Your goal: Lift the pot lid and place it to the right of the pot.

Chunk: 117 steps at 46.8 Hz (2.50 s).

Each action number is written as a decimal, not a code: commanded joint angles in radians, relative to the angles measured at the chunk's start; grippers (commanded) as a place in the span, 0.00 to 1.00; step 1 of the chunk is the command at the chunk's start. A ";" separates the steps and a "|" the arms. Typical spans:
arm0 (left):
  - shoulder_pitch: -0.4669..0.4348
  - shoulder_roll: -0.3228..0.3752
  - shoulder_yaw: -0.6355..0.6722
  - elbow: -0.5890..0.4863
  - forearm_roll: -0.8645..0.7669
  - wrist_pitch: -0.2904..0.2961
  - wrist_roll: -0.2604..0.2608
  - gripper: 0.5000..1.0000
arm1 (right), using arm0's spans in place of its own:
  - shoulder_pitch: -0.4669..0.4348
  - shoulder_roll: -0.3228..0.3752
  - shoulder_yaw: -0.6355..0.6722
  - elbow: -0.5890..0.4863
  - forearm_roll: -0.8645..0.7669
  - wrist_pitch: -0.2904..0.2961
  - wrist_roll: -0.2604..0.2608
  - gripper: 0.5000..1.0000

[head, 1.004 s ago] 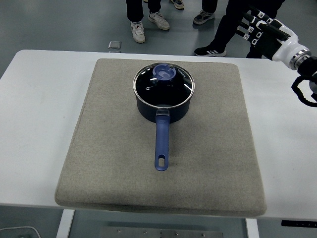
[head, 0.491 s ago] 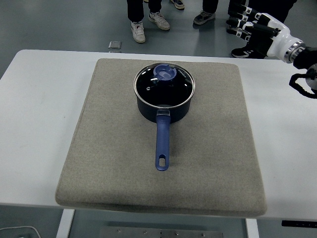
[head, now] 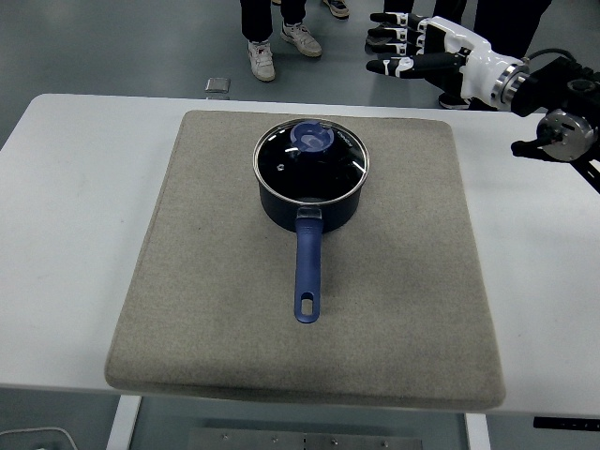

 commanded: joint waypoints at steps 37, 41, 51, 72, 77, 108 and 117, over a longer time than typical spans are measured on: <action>0.000 0.000 0.001 0.000 0.000 0.000 0.000 1.00 | 0.240 0.069 -0.316 0.091 -0.391 -0.036 -0.009 0.81; 0.000 0.000 -0.001 0.000 0.000 0.000 0.000 1.00 | 0.257 0.088 -0.367 0.091 -0.434 -0.037 -0.007 0.81; 0.000 0.000 -0.001 0.000 0.000 0.000 0.000 1.00 | 0.289 0.098 -0.393 0.091 -0.501 -0.036 -0.006 0.81; 0.000 0.000 -0.001 0.000 0.000 0.000 0.000 1.00 | 0.369 0.134 -0.522 0.088 -0.583 -0.036 0.002 0.81; 0.000 0.000 -0.001 0.000 0.000 0.000 0.000 1.00 | 0.370 0.157 -0.523 0.079 -0.593 -0.034 0.002 0.81; 0.000 0.000 0.001 0.000 0.000 0.000 0.000 1.00 | 0.375 0.231 -0.565 0.031 -0.716 -0.037 0.016 0.80; 0.000 0.000 -0.001 0.000 0.000 0.000 0.000 1.00 | 0.377 0.240 -0.565 0.031 -0.716 -0.037 0.016 0.78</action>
